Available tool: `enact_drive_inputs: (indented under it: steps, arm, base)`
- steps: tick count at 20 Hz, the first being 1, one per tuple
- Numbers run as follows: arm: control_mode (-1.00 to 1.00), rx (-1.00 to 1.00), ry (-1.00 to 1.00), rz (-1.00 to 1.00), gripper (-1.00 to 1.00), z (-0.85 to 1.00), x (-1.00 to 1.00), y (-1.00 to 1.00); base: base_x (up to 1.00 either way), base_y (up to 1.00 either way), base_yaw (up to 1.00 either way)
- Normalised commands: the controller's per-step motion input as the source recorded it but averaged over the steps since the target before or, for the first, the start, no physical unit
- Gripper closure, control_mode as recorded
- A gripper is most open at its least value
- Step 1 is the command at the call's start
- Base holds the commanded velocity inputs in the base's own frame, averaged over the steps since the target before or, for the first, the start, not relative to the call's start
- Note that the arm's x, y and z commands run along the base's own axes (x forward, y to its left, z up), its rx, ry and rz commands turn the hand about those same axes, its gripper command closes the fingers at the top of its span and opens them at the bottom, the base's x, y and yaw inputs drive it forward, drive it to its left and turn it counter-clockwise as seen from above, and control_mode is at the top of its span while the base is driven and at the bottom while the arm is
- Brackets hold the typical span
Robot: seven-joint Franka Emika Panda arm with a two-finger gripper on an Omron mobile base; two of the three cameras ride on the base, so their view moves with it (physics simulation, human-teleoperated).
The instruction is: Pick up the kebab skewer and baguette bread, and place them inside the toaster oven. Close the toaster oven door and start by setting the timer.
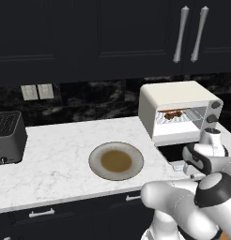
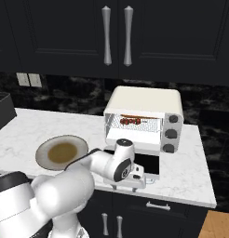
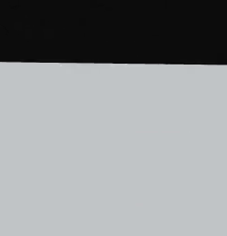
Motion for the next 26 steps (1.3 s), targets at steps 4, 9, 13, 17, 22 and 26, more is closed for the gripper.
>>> enact_drive_inputs:
  steps: [4, 9, 13, 17, 22, 26]
  arm:
    - [-1.00, 0.00, -0.21, -0.01, -1.00, 0.00, 0.73, 0.33]
    - [-1.00, 0.00, -0.31, 0.00, -1.00, 0.00, 0.76, 0.36]
    - [-1.00, 0.00, -0.30, 0.00, -1.00, 0.00, 0.99, 0.34]
    - [-1.00, 0.00, -0.30, 0.00, -1.00, 0.06, 1.00, 0.36]
    - [-1.00, -0.01, -0.34, 0.00, -1.00, 0.12, 1.00, 0.45]
    - [-1.00, -0.03, -0.42, 0.00, -1.00, 0.02, 0.99, 0.64]
  base:
    - [0.00, 0.00, 0.00]
    - [0.00, 0.00, 0.00]
    - [0.00, 0.00, 0.00]
    - [0.00, 0.00, 0.00]
    - [0.00, 0.00, 0.00]
    - [0.00, 0.00, 0.00]
